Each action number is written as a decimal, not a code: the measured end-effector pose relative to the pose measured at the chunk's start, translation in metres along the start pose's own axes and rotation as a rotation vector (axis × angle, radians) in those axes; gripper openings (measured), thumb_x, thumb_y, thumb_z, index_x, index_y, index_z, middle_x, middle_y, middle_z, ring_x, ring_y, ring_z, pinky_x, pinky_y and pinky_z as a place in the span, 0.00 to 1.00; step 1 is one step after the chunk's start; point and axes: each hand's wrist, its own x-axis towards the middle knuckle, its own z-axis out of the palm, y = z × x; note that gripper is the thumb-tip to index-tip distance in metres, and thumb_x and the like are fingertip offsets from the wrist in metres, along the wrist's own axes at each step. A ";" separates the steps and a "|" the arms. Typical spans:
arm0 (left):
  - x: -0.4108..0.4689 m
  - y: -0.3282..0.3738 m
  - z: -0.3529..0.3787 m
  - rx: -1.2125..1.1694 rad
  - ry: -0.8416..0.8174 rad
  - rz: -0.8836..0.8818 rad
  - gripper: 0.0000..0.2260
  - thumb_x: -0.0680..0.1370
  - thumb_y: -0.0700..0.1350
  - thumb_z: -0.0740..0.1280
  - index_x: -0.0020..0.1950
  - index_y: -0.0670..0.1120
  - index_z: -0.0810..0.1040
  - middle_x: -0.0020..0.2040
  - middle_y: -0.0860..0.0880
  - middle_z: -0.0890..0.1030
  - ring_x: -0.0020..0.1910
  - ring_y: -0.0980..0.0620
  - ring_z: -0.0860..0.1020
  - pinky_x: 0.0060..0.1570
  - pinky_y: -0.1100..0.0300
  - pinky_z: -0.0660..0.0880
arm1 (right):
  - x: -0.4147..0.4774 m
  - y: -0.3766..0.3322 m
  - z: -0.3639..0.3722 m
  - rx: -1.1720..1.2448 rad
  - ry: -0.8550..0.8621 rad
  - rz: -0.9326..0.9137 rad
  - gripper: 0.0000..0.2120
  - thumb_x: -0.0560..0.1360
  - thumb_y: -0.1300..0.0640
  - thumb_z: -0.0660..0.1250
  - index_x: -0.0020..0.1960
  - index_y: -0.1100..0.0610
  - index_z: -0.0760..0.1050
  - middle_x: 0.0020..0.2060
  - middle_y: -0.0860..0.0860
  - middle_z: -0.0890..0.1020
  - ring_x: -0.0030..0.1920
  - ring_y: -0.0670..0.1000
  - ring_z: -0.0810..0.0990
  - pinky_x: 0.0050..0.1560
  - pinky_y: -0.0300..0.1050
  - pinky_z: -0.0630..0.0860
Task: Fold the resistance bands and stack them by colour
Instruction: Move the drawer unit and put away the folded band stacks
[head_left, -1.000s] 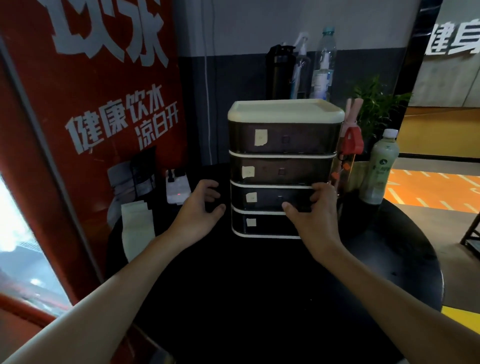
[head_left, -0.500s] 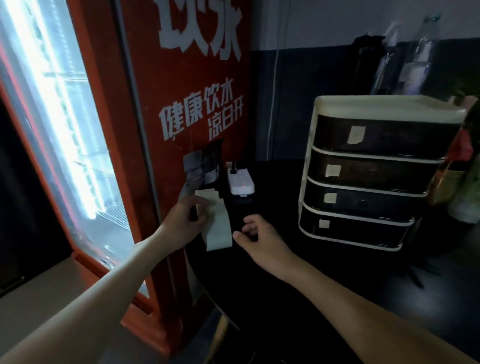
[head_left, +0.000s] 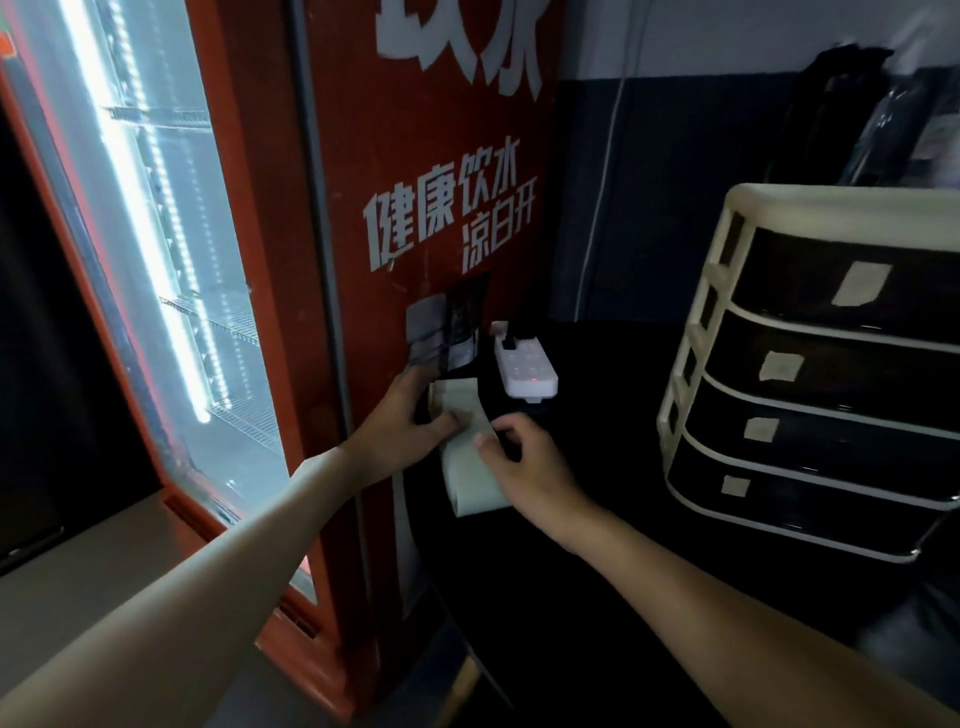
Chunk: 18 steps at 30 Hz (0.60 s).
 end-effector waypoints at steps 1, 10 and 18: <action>0.005 0.001 -0.001 -0.011 -0.016 -0.015 0.26 0.74 0.50 0.74 0.68 0.46 0.69 0.59 0.52 0.74 0.53 0.66 0.74 0.50 0.76 0.69 | 0.003 0.000 0.002 -0.023 -0.008 0.028 0.18 0.77 0.46 0.66 0.62 0.56 0.73 0.54 0.53 0.80 0.55 0.53 0.79 0.57 0.50 0.76; 0.040 -0.003 -0.001 0.011 -0.181 -0.136 0.23 0.73 0.45 0.77 0.63 0.43 0.73 0.52 0.55 0.77 0.44 0.66 0.77 0.42 0.75 0.73 | 0.009 0.008 -0.001 0.020 -0.068 0.149 0.21 0.67 0.35 0.71 0.45 0.52 0.73 0.43 0.46 0.81 0.48 0.49 0.82 0.54 0.51 0.79; 0.039 -0.003 -0.014 -0.099 -0.184 -0.145 0.20 0.71 0.40 0.77 0.59 0.36 0.77 0.51 0.43 0.83 0.47 0.52 0.81 0.44 0.64 0.78 | 0.011 0.010 -0.003 0.204 -0.207 0.216 0.21 0.69 0.46 0.74 0.58 0.55 0.77 0.46 0.48 0.84 0.46 0.48 0.84 0.52 0.47 0.82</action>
